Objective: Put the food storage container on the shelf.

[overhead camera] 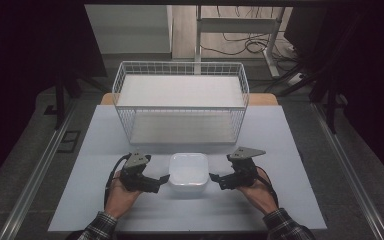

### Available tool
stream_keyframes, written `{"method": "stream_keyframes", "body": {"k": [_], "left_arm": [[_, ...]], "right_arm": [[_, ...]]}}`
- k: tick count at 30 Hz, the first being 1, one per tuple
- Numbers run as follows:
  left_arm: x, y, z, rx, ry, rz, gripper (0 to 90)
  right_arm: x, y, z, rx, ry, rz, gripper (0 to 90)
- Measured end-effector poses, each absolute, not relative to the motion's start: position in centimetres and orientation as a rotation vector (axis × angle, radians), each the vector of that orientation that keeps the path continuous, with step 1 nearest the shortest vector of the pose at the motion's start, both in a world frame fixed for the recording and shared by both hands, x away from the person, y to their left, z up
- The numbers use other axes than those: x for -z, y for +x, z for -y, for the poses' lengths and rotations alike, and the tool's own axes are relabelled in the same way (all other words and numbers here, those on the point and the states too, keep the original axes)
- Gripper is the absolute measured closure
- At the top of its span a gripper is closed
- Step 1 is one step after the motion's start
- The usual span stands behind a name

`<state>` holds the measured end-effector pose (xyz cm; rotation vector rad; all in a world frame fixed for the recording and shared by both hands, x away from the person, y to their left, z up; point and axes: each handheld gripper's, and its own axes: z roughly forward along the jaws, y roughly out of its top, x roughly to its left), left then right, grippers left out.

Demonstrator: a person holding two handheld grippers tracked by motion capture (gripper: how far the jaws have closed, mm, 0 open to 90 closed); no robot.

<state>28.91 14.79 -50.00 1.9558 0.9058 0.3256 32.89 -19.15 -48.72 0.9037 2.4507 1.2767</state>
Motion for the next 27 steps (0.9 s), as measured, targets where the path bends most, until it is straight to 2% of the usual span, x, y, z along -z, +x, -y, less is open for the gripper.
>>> {"method": "stream_keyframes", "body": {"k": [5, 11, 14, 22, 25, 26, 27], "left_arm": [[50.0, 29.7, -13.5, -0.259, 1.967, -0.878, 1.1], [49.9, 30.3, -12.5, -0.262, 1.965, -0.870, 3.0], [50.4, 30.9, -12.2, -0.241, 1.966, -0.882, 4.8], [51.3, 31.2, -12.2, -0.179, 1.954, -0.891, 8.9], [51.4, 31.1, -12.2, -0.126, 1.944, -0.885, 11.1], [51.4, 30.9, -12.1, -0.118, 1.941, -0.889, 13.3], [51.4, 30.9, -12.1, -0.118, 1.941, -0.889, 13.5]], "right_arm": [[48.2, 32.9, 18.1, -1.284, 0.903, -2.453, 0.4], [48.2, 33.0, 17.0, -1.268, 0.907, -2.469, 0.5], [48.1, 33.2, 16.1, -1.278, 0.940, -2.474, 3.8], [48.9, 33.9, 15.3, -1.272, 0.984, -2.539, 4.4], [49.4, 33.9, 15.2, -1.281, 0.998, -2.590, 6.2], [49.5, 33.9, 15.3, -1.303, 1.015, -2.615, 12.0], [49.5, 33.9, 15.3, -1.303, 1.015, -2.615, 12.0]]}}
